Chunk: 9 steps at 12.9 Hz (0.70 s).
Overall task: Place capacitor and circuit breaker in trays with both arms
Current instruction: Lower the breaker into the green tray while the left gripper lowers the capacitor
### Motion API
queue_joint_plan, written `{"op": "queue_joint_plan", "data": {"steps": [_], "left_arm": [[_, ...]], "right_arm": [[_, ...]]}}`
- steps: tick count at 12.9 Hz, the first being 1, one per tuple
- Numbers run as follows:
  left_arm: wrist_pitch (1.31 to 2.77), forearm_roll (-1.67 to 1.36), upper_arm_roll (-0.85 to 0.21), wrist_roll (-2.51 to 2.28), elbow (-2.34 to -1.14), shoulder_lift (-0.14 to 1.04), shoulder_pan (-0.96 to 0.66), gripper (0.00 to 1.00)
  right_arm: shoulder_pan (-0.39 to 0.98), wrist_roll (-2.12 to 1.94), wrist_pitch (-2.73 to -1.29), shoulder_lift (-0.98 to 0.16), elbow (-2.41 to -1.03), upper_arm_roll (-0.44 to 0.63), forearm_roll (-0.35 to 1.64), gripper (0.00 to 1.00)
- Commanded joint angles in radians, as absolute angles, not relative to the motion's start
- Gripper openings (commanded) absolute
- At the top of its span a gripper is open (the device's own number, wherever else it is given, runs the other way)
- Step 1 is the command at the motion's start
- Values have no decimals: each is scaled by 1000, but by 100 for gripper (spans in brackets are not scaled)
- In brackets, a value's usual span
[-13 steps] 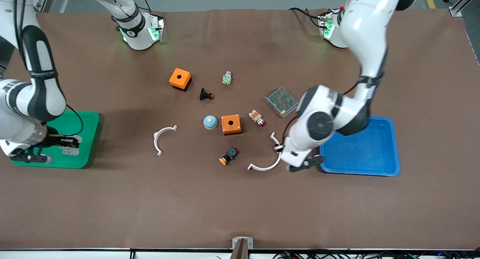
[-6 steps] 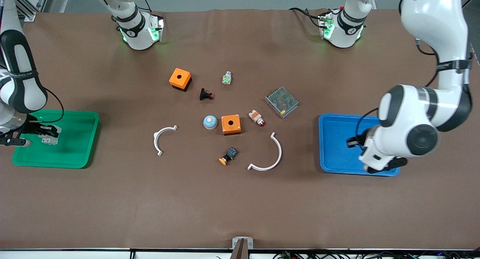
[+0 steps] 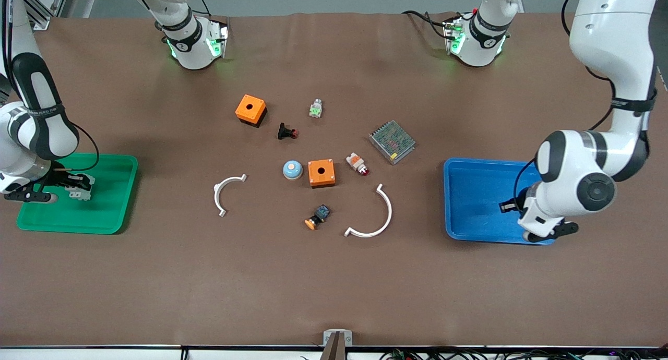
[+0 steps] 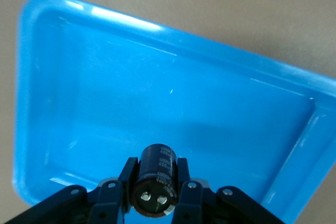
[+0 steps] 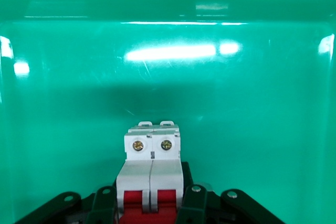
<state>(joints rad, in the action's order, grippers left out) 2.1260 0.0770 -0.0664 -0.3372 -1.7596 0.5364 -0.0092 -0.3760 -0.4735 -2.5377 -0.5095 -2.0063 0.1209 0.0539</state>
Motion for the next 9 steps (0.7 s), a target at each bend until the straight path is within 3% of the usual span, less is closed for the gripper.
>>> {"op": "queue_joint_plan", "data": {"steps": [1,4,9], "left_arm": [[2192,95,-77,-351,-1818,534,-8,21],[2276,97,-75,-344,-1864,561,-8,21],[2286,98,-78,-331,-1871,568,17,22]], "right_arm": [[-405,-491,-2533,-506,-1984,98,43,98],[-390,-494,-2443,-491,-1927,95,43,100],[-258,-357,-2068,-414,-1737,97,37,100]]}}
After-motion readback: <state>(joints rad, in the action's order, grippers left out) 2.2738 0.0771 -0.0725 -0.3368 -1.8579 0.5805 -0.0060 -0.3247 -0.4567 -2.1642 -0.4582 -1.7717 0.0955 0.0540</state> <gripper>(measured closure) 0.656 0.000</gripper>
